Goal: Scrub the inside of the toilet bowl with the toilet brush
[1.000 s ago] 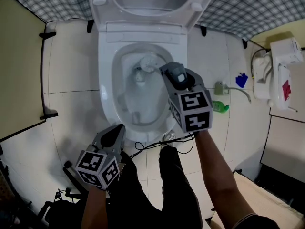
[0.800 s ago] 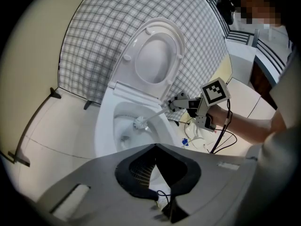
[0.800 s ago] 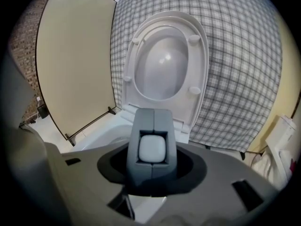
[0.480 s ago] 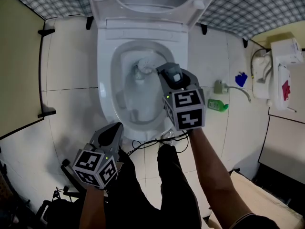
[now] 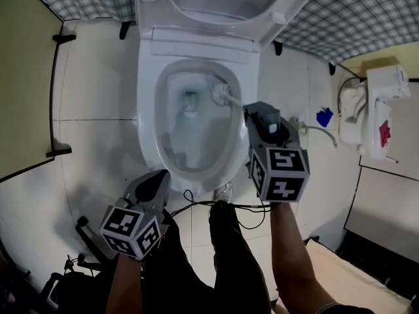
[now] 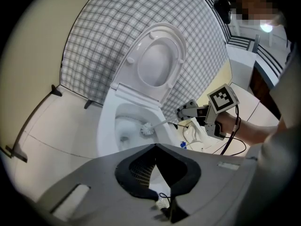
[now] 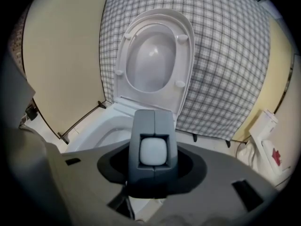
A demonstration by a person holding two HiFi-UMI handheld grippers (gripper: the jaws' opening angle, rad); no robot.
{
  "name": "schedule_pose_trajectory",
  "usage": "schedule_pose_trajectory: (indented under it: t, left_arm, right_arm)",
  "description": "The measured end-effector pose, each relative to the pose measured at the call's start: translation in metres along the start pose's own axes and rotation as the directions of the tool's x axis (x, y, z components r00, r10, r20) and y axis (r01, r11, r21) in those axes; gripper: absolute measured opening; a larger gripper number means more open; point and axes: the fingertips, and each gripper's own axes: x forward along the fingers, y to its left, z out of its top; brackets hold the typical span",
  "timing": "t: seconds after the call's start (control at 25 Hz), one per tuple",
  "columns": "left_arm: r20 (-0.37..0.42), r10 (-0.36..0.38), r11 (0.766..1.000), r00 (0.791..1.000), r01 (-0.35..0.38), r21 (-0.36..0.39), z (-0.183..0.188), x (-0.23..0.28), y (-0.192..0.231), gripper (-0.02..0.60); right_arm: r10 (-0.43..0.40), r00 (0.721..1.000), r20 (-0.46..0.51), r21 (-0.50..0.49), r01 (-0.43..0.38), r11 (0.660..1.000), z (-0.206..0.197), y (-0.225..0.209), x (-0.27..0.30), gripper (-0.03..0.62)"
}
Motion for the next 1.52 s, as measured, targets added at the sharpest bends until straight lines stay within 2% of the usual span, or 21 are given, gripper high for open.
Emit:
schedule_pose_trajectory:
  t: [0.16,0.4,0.52,0.72,0.92,1.08,1.52]
  left_arm:
    - [0.007,-0.006,1.000,1.000,0.006,0.001,0.002,-0.004,0.003,0.008]
    - [0.009,0.008,1.000,1.000,-0.008,-0.018,-0.002,-0.009,0.012,0.008]
    - [0.012,0.000,1.000,1.000,0.000,-0.020,-0.004,-0.008,0.008,0.008]
    - [0.023,-0.014,0.999,1.000,0.015,-0.030,-0.001,-0.004,0.006,0.008]
    - [0.038,-0.037,0.999,0.999,0.038,-0.030,0.004,0.001,-0.002,0.008]
    - [0.048,-0.035,0.999,0.998,0.037,-0.031,0.008,0.001,-0.002,0.008]
    - [0.043,-0.023,0.999,0.999,0.026,-0.048,-0.005,-0.003,0.000,0.008]
  right_arm:
    - [0.000,0.999,-0.036,0.005,0.000,1.000,-0.013,0.006,0.007,0.192]
    - [0.082,0.991,-0.101,-0.009,-0.084,0.996,-0.031,0.044,0.043,0.193]
    - [0.092,0.989,-0.116,-0.006,-0.093,0.996,-0.036,0.052,0.048,0.193]
    - [0.059,0.992,-0.111,0.046,-0.055,0.997,-0.031,0.030,0.021,0.193]
    - [-0.024,0.992,-0.126,0.073,0.033,0.997,-0.023,0.000,-0.015,0.193]
    - [-0.026,0.988,-0.155,0.078,0.038,0.996,-0.031,0.000,-0.014,0.193]
    - [0.073,0.973,-0.217,0.068,-0.060,0.996,-0.046,0.041,0.036,0.193]
